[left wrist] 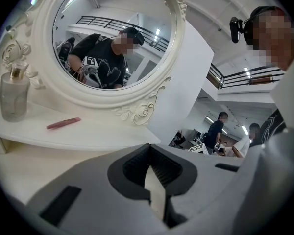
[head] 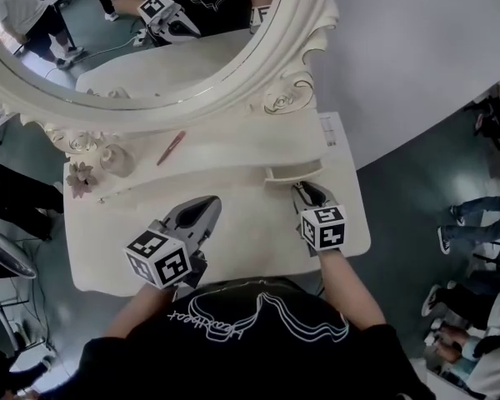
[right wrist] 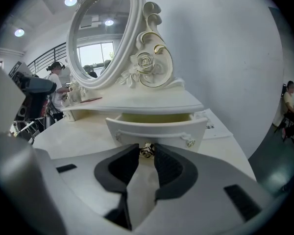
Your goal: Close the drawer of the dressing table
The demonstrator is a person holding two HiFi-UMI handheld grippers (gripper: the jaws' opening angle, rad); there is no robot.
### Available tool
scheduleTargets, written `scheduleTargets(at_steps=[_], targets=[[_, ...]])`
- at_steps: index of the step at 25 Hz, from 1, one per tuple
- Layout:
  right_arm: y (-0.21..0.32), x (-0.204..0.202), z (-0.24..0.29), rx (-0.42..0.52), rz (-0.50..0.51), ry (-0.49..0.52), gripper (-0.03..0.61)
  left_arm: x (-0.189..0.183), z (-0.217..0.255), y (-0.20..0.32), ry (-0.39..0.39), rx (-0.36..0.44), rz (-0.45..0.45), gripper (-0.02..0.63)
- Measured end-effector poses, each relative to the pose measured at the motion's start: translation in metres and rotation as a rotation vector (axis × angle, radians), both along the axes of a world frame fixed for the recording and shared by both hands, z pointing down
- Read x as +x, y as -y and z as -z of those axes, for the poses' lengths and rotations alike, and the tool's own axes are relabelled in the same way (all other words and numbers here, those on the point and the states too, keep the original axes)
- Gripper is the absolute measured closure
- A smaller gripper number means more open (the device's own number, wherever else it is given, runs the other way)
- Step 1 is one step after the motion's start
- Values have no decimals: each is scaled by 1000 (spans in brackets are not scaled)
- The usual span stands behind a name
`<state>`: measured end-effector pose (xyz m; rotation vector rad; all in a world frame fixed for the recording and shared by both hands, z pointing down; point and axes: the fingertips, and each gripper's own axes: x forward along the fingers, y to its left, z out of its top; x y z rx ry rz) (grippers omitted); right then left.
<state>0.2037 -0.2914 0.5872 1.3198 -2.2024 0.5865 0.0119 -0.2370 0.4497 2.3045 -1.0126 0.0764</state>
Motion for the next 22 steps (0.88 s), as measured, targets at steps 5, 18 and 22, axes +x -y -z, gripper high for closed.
scheduleTargets(at_steps=[5, 18, 22], targets=[[11, -4, -1, -4, 4, 1, 476, -8, -1, 4, 2, -1, 25, 611], [30, -8, -5, -8, 2, 2, 476, -24, 3, 5, 8, 6, 71, 611], [38, -9, -5, -5, 1, 6, 476, -30, 4, 3, 15, 5, 89, 611]])
